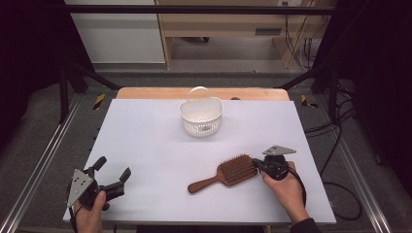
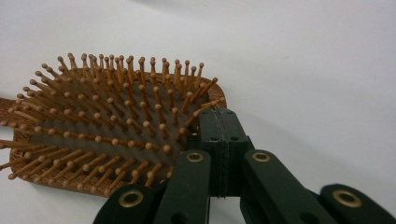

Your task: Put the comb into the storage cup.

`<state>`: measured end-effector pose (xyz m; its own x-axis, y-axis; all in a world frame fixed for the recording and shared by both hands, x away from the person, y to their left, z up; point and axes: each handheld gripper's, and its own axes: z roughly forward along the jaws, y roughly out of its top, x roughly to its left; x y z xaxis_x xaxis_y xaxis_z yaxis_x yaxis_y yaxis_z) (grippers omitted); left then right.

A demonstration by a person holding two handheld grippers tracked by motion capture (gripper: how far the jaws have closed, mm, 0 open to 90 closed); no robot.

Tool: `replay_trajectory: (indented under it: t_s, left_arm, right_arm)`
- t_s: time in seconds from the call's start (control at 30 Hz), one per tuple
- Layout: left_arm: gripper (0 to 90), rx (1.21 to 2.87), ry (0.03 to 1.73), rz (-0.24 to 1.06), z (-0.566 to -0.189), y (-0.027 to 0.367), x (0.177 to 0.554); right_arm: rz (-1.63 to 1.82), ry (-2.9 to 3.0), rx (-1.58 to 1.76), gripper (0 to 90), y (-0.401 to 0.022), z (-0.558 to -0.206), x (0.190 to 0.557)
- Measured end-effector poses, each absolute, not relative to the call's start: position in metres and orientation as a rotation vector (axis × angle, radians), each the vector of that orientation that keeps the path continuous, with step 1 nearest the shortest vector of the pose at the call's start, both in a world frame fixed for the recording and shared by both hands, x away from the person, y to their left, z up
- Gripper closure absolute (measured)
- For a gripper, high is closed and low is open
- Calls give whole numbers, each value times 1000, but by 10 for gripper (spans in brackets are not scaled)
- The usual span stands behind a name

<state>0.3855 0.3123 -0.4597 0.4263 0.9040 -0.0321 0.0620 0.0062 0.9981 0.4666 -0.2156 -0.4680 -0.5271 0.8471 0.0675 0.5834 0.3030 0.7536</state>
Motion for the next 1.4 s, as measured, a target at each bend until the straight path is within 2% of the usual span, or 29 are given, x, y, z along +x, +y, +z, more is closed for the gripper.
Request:
replay_trajectory:
  t_s: [0.83, 1.4]
  left_arm:
    - [32, 1438, 933, 826, -463, 310, 388]
    - [33, 1433, 935, 825, -462, 312, 389]
  right_arm:
    - [1114, 2293, 1199, 900, -162, -469, 447]
    - [1200, 2355, 1095, 900, -87, -473, 438]
